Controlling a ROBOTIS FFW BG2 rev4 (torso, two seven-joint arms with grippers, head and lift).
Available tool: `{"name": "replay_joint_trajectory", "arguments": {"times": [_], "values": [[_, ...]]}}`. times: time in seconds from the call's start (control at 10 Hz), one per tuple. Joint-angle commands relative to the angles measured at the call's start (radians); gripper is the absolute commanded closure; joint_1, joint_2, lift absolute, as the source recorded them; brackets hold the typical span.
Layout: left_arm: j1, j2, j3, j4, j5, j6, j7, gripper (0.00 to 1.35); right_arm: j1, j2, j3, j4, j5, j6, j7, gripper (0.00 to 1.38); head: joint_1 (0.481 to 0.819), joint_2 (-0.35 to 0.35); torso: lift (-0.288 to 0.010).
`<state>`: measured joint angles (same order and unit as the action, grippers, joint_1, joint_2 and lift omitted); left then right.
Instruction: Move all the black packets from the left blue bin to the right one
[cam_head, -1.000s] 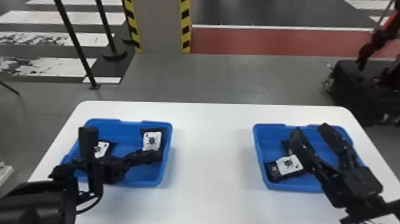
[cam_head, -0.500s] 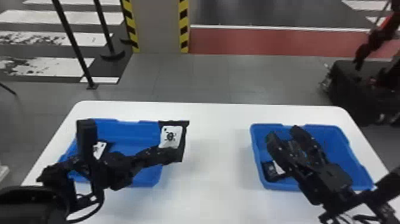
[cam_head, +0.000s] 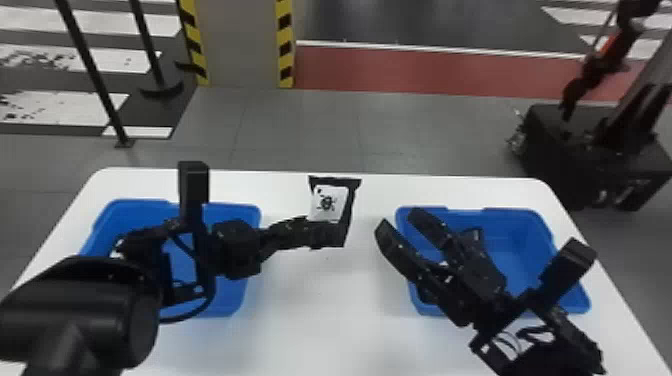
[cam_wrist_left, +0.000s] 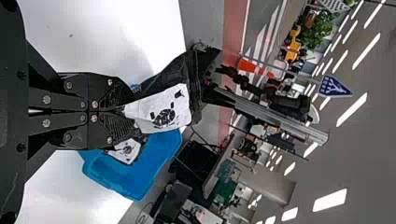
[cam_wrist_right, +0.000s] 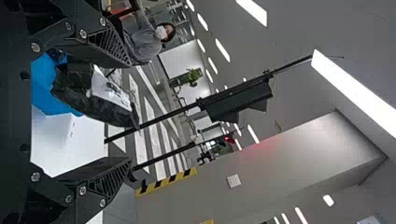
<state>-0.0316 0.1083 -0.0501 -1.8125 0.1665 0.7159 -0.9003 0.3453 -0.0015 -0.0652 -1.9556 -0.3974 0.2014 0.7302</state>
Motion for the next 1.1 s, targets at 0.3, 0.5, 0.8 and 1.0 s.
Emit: {"name": "replay_joint_trajectory", "arguments": {"times": [0.3,0.5,0.8,1.0], "values": [[-0.099,-0.022,-0.091,0.096,0.042,0.008,-0.015,1.21,-0.129,0.002,0.019,0.131,0.005,0.032,0.026,0.35,0.695,-0.09,-0.11],[-0.103,-0.022,-0.102,0.096,0.051,0.025,-0.02,1.21,-0.186,0.002,0.019,0.19,0.0,0.012,0.026,0.34,0.695,-0.109,-0.11],[-0.103,-0.024,-0.12,0.098,0.059,0.033,-0.028,1.21,-0.25,0.002,0.019,0.281,-0.004,0.002,0.025,0.52,0.695,-0.121,-0.11],[-0.103,-0.024,-0.119,0.101,0.062,0.03,-0.028,1.21,-0.255,0.002,0.019,0.298,-0.018,0.0,0.025,1.27,0.695,-0.126,-0.11]]}}
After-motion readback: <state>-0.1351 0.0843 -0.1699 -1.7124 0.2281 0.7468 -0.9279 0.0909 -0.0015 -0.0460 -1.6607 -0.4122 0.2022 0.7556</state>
